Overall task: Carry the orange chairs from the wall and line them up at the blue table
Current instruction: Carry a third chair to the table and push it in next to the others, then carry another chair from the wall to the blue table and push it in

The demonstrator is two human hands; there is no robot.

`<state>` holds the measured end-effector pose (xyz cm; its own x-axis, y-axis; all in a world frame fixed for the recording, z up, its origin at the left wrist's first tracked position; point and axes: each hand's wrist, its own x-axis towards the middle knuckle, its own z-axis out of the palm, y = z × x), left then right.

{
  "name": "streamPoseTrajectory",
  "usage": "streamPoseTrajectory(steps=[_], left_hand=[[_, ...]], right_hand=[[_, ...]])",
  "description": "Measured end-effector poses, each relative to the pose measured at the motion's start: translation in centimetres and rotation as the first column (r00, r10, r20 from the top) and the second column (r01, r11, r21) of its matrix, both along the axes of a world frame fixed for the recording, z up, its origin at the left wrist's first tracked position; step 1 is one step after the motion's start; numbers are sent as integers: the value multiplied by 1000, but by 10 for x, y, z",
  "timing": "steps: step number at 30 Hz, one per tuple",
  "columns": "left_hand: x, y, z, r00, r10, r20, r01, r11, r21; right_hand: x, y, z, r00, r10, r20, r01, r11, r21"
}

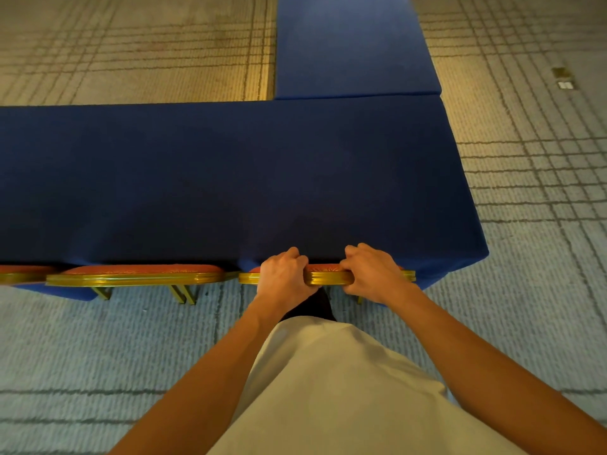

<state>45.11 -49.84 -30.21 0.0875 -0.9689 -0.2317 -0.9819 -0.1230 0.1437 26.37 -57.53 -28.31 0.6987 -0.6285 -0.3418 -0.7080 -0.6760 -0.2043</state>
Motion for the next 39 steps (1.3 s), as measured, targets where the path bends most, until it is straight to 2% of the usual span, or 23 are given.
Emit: streamPoseTrajectory(steps=[6,12,17,23,27,30,35,39], left_hand=[[-3,10,-14,998,16,-68,-21,997,-69],[6,15,-11,992,-22,-128,15,998,-56],[14,19,-9,978,-78,-191,74,997,-27],[13,25,1,956,-65,-286,58,998,-33],[18,30,6,961,-77,-267,61,996,-67],[28,38,12,953,-59,-298,26,993,-116],[60,70,29,900,44,-435,-142,971,-194],[103,124,41,835,101,-542,-280,925,-258]], right_hand=[[-8,7,-12,997,-73,12,73,997,9],[-7,15,-12,994,-101,36,100,995,24],[-3,25,-6,987,-113,112,104,991,84],[3,40,-4,965,-189,180,174,980,92],[12,47,2,946,-213,243,191,975,112],[28,52,12,935,-232,270,193,968,162],[82,66,35,833,-363,417,180,891,417],[141,100,49,789,-355,501,89,873,479]])
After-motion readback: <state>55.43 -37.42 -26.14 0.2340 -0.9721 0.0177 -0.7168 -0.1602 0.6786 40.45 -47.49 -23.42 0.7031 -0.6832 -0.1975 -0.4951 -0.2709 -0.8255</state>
